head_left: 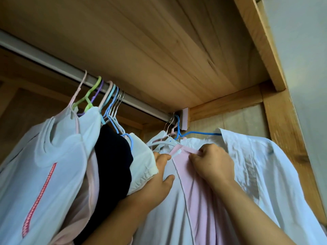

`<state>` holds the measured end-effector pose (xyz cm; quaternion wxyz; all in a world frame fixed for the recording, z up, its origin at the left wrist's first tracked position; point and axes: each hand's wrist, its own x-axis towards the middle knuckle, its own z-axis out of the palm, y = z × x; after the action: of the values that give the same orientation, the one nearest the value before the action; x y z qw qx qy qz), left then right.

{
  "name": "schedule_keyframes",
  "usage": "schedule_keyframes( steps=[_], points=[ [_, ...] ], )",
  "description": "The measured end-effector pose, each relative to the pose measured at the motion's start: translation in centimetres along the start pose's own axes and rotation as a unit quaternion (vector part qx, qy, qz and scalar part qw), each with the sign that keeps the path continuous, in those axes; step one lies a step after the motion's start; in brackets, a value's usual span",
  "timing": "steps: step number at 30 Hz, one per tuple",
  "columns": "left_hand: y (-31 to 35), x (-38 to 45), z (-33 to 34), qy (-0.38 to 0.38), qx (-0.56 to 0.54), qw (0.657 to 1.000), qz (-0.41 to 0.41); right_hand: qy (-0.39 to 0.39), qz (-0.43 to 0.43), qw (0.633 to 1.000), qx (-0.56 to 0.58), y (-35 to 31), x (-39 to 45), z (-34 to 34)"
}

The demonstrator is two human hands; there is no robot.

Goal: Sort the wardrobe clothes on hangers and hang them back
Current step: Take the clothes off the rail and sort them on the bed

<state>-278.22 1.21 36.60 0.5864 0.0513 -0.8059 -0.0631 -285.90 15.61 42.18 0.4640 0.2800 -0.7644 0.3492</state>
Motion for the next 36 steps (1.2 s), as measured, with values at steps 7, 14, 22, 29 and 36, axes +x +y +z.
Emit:
schedule_keyframes(
  steps=[7, 14, 22, 29, 36],
  points=[
    [0.7, 0.0, -1.2, -0.009, -0.013, 1.000, 0.012, 0.053, -0.020, 0.998, 0.009, -0.9, 1.4, -2.5],
    [2.1, -0.6, -2.3, 0.000, -0.040, 0.999, 0.022, 0.086, -0.040, 0.995, -0.005, -0.3, -1.0, -5.4],
    [4.6, -1.5, -3.1, 0.048, -0.102, 0.992, 0.048, 0.089, -0.015, 0.996, -0.006, 1.0, -6.1, -9.7],
    [7.0, -1.9, -4.6, 0.045, -0.147, 0.987, 0.049, 0.092, -0.003, 0.996, -0.017, 1.8, -9.3, -12.8],
    [6.9, -2.2, -5.4, 0.001, -0.097, 0.994, 0.045, 0.088, -0.013, 0.996, -0.027, 0.0, -7.1, -12.3]
  ],
)
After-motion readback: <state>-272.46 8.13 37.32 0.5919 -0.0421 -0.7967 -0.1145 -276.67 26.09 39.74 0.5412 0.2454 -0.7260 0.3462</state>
